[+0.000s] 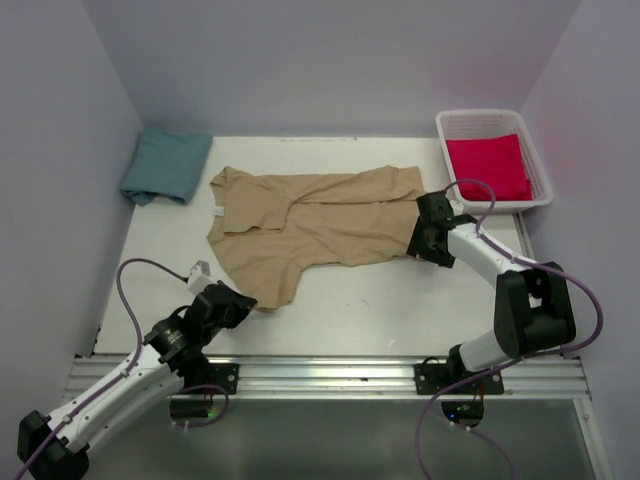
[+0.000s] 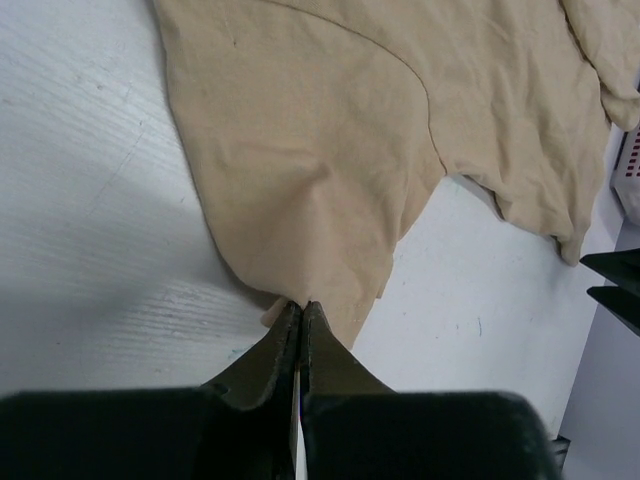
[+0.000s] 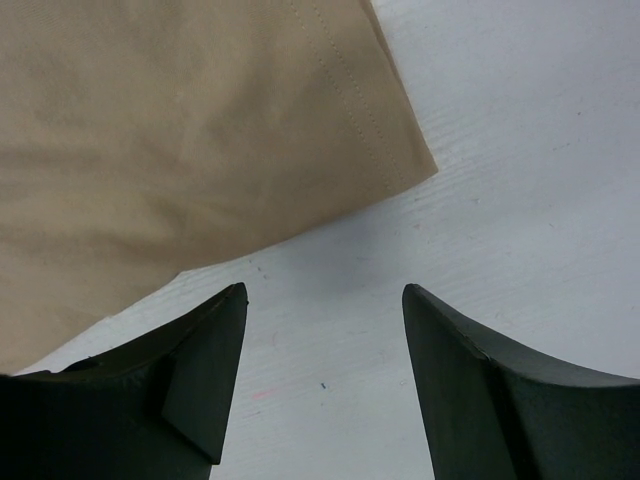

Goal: Fold and stack the t-shirts
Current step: Grap the side of the flattened tshirt closest away from the robot with both arms

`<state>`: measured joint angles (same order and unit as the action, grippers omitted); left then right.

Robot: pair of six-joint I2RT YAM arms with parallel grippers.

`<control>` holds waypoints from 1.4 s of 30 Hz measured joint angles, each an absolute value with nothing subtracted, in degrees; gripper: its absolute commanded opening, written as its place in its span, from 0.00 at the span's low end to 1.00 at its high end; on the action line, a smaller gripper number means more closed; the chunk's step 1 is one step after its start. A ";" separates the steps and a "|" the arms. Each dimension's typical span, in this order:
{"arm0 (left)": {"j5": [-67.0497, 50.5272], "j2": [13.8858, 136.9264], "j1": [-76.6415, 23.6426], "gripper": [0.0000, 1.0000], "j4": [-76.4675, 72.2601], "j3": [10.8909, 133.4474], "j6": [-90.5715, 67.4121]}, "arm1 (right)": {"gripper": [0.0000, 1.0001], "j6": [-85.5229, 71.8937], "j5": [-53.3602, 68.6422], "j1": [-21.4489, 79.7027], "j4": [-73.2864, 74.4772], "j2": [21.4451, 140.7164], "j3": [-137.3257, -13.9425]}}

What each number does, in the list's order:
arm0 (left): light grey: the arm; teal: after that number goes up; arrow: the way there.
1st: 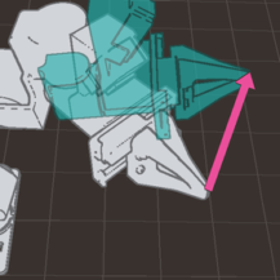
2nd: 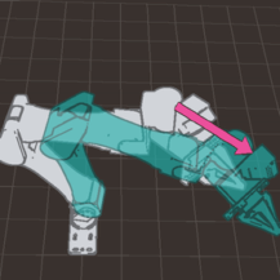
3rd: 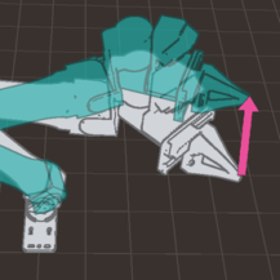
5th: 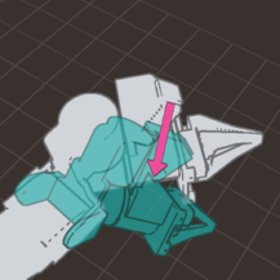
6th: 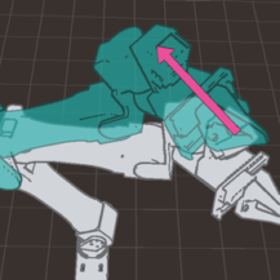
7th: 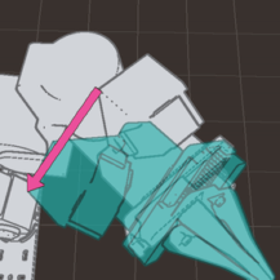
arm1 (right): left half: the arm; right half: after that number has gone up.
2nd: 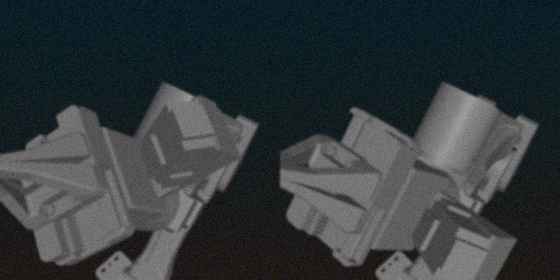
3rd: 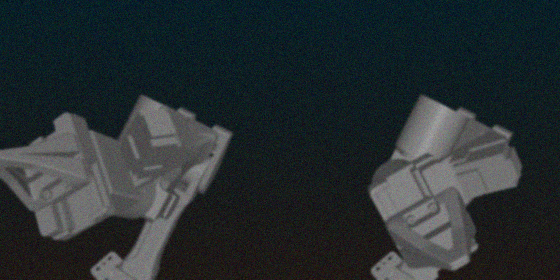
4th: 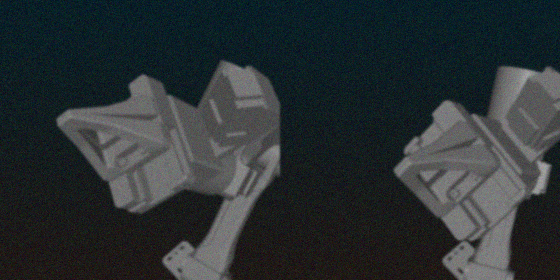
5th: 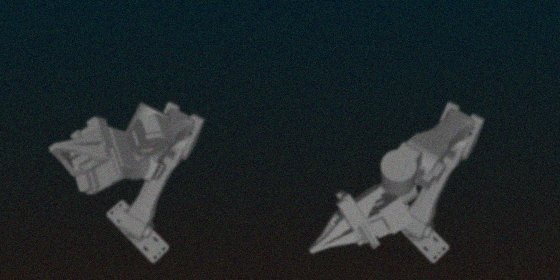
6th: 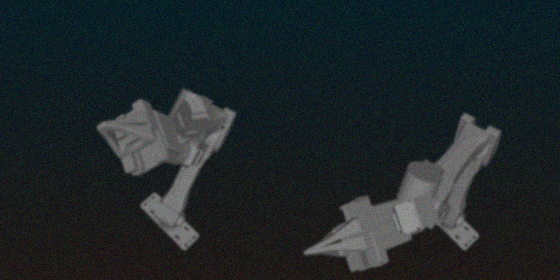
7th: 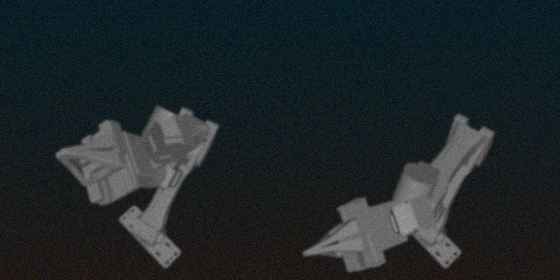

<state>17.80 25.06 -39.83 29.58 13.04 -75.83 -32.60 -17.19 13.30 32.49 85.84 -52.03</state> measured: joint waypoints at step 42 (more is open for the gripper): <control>29.36 26.94 -39.83 0.00 45.58 43.83 -63.79 | 0.38 -40.29 -14.02 8.34 27.29 87.79 -46.30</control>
<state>29.36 26.94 -39.83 45.58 43.83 -63.79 -40.29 -14.02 8.34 27.29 87.79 -46.30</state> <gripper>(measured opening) 0.010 0.376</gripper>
